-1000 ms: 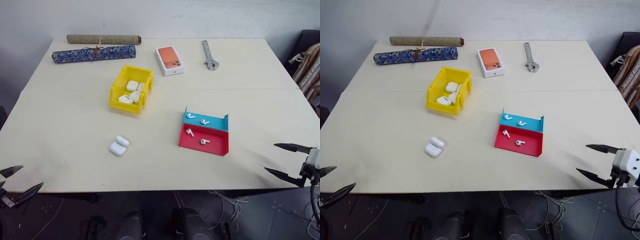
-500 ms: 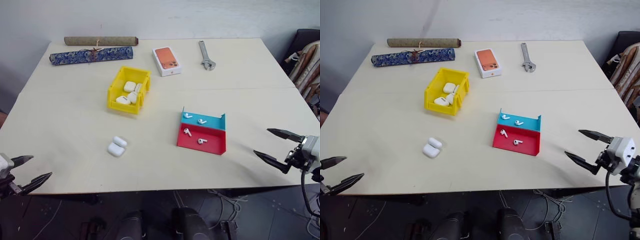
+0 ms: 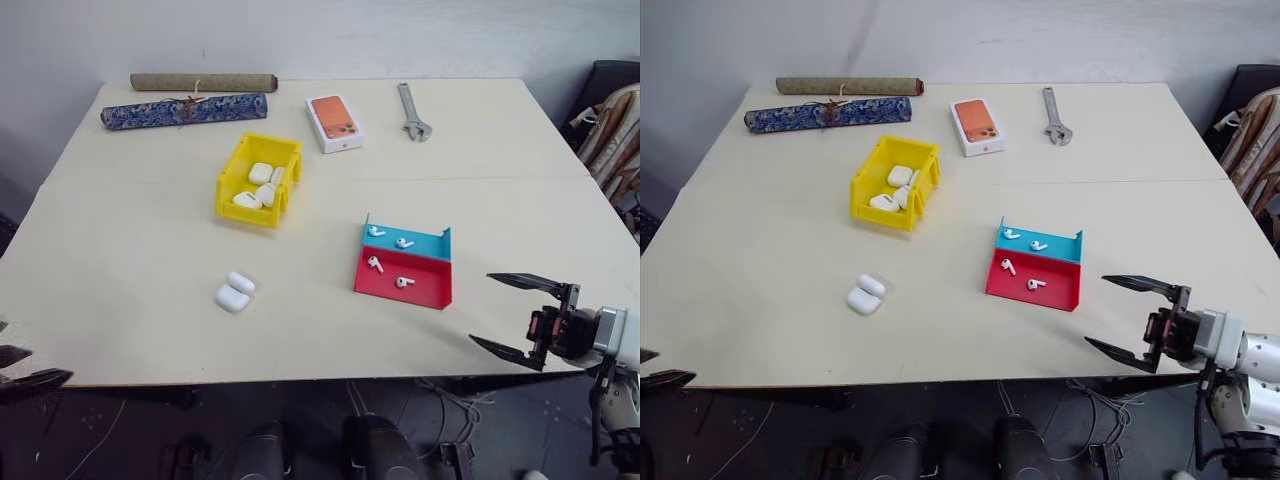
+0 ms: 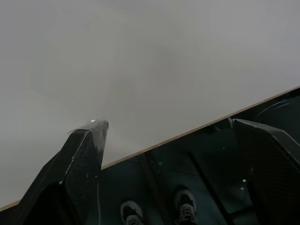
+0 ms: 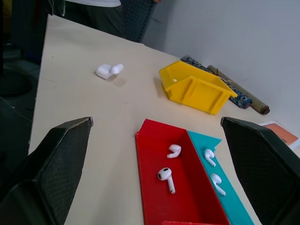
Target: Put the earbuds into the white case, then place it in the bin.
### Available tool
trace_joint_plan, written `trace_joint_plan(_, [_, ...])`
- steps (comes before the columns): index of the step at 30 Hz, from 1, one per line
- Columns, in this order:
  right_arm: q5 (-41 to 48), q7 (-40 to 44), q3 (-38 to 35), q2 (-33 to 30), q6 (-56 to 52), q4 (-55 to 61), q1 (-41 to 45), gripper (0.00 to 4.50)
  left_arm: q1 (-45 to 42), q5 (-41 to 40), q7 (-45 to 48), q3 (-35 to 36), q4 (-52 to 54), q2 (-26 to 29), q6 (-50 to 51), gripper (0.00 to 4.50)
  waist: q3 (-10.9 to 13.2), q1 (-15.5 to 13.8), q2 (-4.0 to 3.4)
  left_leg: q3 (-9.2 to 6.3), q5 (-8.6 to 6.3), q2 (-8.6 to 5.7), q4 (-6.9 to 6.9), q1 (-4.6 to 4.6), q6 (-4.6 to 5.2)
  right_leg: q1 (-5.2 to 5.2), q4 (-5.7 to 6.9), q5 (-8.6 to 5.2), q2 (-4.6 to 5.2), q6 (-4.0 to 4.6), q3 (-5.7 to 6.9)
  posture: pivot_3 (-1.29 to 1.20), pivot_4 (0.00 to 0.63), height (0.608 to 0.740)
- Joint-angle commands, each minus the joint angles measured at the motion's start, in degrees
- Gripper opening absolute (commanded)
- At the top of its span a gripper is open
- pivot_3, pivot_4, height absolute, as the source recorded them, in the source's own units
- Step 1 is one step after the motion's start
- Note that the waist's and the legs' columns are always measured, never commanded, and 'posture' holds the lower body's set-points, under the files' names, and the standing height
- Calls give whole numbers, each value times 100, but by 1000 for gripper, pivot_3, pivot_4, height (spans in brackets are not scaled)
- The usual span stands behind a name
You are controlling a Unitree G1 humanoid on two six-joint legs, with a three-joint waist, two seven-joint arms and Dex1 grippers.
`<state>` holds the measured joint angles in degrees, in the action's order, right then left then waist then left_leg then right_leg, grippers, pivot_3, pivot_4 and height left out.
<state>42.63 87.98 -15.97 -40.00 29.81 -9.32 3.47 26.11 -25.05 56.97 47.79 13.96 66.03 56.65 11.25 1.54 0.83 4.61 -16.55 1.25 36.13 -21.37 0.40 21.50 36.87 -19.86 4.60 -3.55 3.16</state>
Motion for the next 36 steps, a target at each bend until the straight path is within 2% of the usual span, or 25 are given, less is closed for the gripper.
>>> trace_joint_plan(1, [-138, -219, 90, 72, -226, 469, 117, 4500, -867, -524, -603, -421, 1154, 132, 1160, 4458, 1, -26, -2, -1, 1, 0, 0, 1, -1, -1, 3, -1, 0, 1, 0, 0, 150, 740])
trace_joint_plan(4, [-268, -591, 196, 123, -509, 884, 199, 4500, -1764, -783, -1157, -1150, 1956, 230, 2099, 4458, 1, -2, -2, -1, 8, -1, 2, 1, 6, -3, 6, 0, 1, 0, -1, 0, 150, 740])
trace_joint_plan(6, [-349, -800, 243, 146, -677, 1141, 223, 4500, -2551, -991, -1499, -1505, 2272, 8, 2694, 4458, 1, 7, -4, -1, 23, -2, 1, -1, 18, 0, 8, 1, -1, -2, -2, 0, 150, 740])
trace_joint_plan(8, [-407, -994, 284, 217, -779, 1357, 262, 4500, -3488, -992, -2103, -1972, 2583, -617, 3351, 4458, 0, 9, -5, 1, 38, -1, 0, -1, -11, 2, 13, 1, -7, -3, -3, 0, 150, 740])
trace_joint_plan(10, [-451, -1139, 307, 283, -844, 1505, 251, 4500, -3856, -929, -2676, -2327, 2816, -1001, 3581, 4458, 0, 11, 0, 2, 41, -1, 4, 0, -14, 0, 19, 3, -14, -6, -3, 0, 150, 740])
trace_joint_plan(15, [-538, -1412, 357, 385, -1001, 1768, 83, 4500, -3979, -1069, -3984, -2630, 3358, -2299, 3585, 4458, 0, -9, 16, 2, 43, -1, 9, -2, -17, 0, 20, 5, -19, -13, -6, 0, 150, 740])
trace_joint_plan(20, [-598, -1554, 373, 443, -1098, 1924, -6, 4500, -3861, -816, -4870, -3112, 3580, -2885, 3585, 4458, -5, -19, 26, 2, 43, -2, 17, -3, -14, -3, 22, 7, -18, -16, -8, 0, 150, 740])
trace_joint_plan(29, [-576, -1423, 285, 458, -1034, 1713, -13, 4500, -4114, -355, -5518, -3939, 3411, -3472, 3585, 4458, -5, -36, 28, 2, 47, -4, 22, -1, -15, -6, 23, 7, -18, -16, -10, 0, 150, 740])
trace_joint_plan(36, [-534, -1221, 166, 469, -856, 1417, -54, 4500, -4321, 27, -5559, -4279, 3001, -3565, 3584, 4458, -5, -53, 28, 2, 49, -4, 22, 0, -16, -6, 23, 7, -19, -16, -10, 0, 150, 740])
